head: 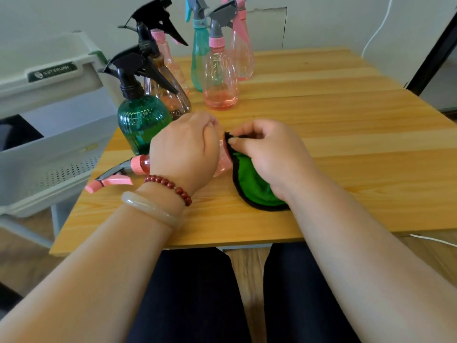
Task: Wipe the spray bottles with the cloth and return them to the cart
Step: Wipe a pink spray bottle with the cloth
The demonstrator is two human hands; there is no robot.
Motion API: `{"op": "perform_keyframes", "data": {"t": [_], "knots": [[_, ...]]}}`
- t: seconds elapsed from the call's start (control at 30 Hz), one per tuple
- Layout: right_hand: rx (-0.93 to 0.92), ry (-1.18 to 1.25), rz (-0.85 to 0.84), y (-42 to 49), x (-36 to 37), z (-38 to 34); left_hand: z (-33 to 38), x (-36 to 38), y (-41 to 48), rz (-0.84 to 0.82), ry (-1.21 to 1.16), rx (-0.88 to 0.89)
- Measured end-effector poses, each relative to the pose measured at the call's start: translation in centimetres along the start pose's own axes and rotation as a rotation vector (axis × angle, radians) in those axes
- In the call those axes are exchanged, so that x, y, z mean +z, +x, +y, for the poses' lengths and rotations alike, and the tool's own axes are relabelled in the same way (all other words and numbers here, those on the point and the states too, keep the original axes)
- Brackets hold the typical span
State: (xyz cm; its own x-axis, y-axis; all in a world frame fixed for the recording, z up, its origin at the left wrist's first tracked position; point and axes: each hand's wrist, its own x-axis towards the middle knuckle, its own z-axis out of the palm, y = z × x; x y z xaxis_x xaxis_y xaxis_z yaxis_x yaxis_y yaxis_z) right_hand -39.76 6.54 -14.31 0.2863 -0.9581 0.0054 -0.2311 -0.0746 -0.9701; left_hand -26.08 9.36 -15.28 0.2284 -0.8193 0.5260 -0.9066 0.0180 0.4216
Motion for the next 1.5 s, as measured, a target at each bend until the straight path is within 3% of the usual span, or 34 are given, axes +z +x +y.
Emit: {"op": "perform_keyframes", "data": {"t": [0.17,0.33,0.47,0.63,0.73,0.8,1.1,1.17,1.27,1.37,1.5], "knots": [[-0.026,-0.150,-0.090,-0.4,-1.3,0.3,0.0,0.2,0.0,0.003,-0.012,-0.003],[-0.085,-0.110,-0.018,0.1,-0.8,-0.2,0.1,0.0,-0.1,-0.001,-0.014,-0.010],[-0.043,-0.291,-0.151,0.0,-1.7,0.0,0.2,0.1,0.0,-0.003,-0.011,-0.012],[-0.149,-0.200,-0.083,0.2,-1.7,-0.3,0.0,0.2,0.1,0.006,-0.003,0.007],[-0.148,-0.475,-0.245,0.0,-2.2,0.1,0.1,0.2,0.0,0.001,0.000,0.014],[-0.183,-0.587,-0.258,-0.1,-2.3,0.3,0.2,0.4,0.2,-0.017,0.000,-0.011],[-0.119,-0.180,0.075,0.5,-0.7,1.2,0.0,0.4,0.1,-0.005,0.005,-0.001],[-0.080,-0.042,0.077,1.0,-0.4,0.3,-0.1,0.4,0.2,0.002,0.000,0.001],[-0.044,-0.126,0.019,1.6,-0.1,0.6,-0.1,0.4,0.4,0.002,0.000,0.002],[0.063,0.015,-0.001,2.3,-0.3,0.5,-0.1,0.4,0.2,0.005,0.000,0.006],[0.036,0.044,0.060,3.0,0.0,0.3,0.0,0.3,0.3,0.003,-0.019,0.005]]}}
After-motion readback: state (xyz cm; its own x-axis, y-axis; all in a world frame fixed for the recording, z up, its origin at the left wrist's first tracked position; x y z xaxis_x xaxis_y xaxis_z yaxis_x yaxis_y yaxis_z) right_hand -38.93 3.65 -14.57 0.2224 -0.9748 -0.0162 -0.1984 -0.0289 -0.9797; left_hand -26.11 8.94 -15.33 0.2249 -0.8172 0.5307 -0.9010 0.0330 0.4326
